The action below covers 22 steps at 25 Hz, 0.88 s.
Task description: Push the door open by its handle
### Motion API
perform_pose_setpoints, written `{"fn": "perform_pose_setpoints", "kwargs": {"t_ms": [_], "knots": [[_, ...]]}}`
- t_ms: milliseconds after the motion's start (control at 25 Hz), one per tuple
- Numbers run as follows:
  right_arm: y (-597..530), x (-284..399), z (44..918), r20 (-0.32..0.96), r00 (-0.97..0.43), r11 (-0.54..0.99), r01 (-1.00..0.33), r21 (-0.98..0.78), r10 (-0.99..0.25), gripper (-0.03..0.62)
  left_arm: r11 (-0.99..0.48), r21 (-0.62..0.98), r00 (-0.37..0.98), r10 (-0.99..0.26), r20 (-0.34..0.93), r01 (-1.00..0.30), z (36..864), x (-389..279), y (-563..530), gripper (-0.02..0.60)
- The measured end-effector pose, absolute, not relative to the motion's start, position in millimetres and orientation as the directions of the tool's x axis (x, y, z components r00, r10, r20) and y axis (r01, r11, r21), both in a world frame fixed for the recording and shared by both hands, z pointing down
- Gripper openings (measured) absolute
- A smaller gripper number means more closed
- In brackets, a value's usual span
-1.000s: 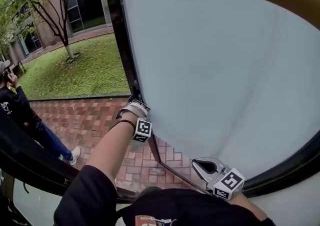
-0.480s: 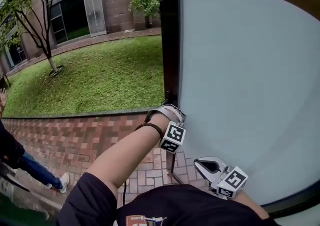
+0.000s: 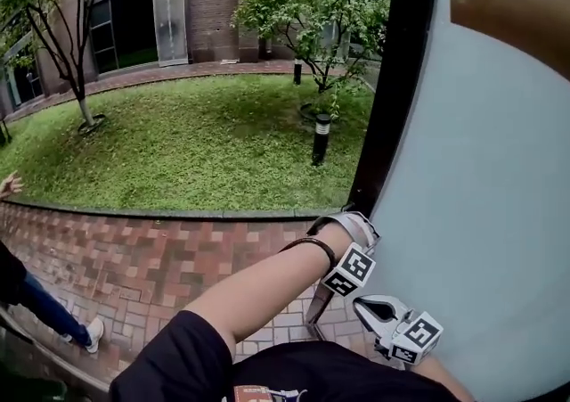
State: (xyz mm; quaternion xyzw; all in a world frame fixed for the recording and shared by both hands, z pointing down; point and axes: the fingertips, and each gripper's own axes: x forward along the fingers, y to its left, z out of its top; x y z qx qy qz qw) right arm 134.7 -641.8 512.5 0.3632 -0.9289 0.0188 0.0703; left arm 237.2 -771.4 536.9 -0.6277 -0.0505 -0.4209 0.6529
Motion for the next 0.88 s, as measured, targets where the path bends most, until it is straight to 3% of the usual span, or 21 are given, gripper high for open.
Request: {"fn": "perform_pose_setpoints", "kwargs": {"t_ms": [240,400,480,600,760,880], "knots": [[-700.7,185.8,526.2,0.137,-0.718,0.713,-0.695,-0.092,-0.682,0.000,-0.130,-0.767,0.654,-0.445,0.612,0.629,526.0,292.4,-815.3,0.019],[-706.7,172.0,552.0,0.156,-0.734,0.733,-0.676,-0.074,-0.661,0.000,-0.100,-0.774,0.670,-0.439,0.598,0.625,537.4,305.9,-816.6,0.051],[-713.6,164.9,553.1,0.152,-0.728,0.727,-0.683,-0.072,-0.669,0.000,-0.096,-0.781,0.683,-0.429,0.592,0.617,538.2,307.4,-812.2,0.134],[-721.6,155.7,546.2,0.148,-0.729,0.730,-0.681,-0.060,-0.668,0.000,-0.149,-0.803,0.710,-0.393,0.584,0.578,529.5,309.4,-804.3,0.334],[-731.5,149.6,542.9,0.132,-0.729,0.726,-0.683,-0.081,-0.672,0.000,-0.195,-0.841,0.751,-0.382,0.539,0.504,509.1,295.6,-800.1,0.379],[-740.4,145.5,542.3,0.138,-0.736,0.735,-0.675,-0.064,-0.663,0.000,-0.302,-0.880,0.805,-0.372,0.462,0.365,484.2,269.2,-803.9,0.428]]}}
